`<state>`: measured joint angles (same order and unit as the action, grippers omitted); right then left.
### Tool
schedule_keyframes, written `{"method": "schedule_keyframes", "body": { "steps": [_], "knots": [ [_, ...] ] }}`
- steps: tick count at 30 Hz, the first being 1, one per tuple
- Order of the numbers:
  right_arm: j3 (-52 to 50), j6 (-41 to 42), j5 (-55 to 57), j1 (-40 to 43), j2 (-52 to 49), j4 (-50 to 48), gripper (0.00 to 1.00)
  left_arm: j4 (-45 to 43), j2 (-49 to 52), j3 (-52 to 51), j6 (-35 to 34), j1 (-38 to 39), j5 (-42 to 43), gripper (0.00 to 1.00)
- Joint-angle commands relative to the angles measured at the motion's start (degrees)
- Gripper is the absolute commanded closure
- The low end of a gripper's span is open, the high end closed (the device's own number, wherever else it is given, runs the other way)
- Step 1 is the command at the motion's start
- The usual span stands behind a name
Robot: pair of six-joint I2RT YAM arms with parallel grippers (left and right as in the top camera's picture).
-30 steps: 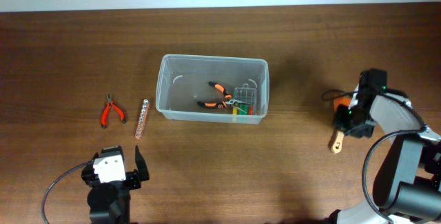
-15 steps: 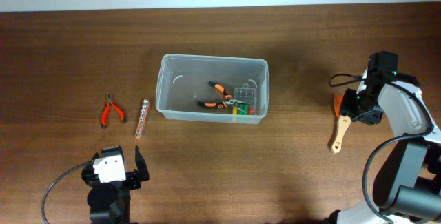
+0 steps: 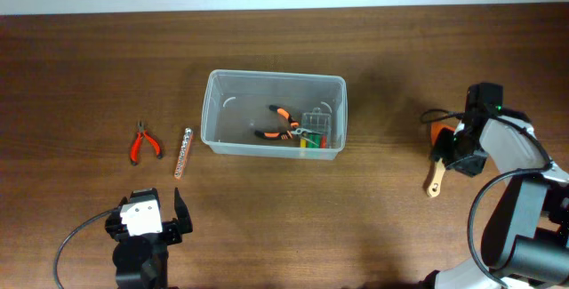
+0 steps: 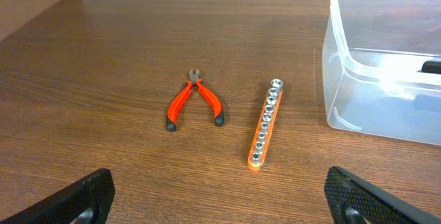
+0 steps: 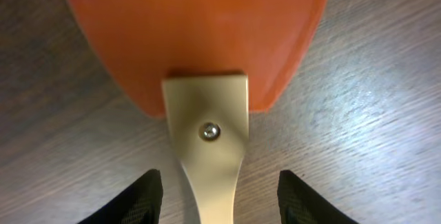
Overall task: Pack container
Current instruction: 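Lower right gripper onto the scraper's wooden handle and grasp it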
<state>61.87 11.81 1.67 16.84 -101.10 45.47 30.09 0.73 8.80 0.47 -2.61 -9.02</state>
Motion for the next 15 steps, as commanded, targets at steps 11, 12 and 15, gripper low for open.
{"method": "schedule_keyframes", "body": {
  "steps": [11,12,15],
  "knots": [
    [-7.1,0.7,1.6,0.0,0.0,-5.6,0.43,-0.3,-0.4,-0.5,1.1,-0.3,0.2,0.01],
    [-7.6,0.7,1.6,0.0,0.0,-5.9,0.41,-0.3,-0.4,-0.5,1.1,-0.3,0.2,0.01],
    [-8.1,0.7,1.6,0.0,0.0,-6.8,0.4,-0.3,-0.4,-0.5,1.1,-0.3,0.2,0.01]
  ]
}}
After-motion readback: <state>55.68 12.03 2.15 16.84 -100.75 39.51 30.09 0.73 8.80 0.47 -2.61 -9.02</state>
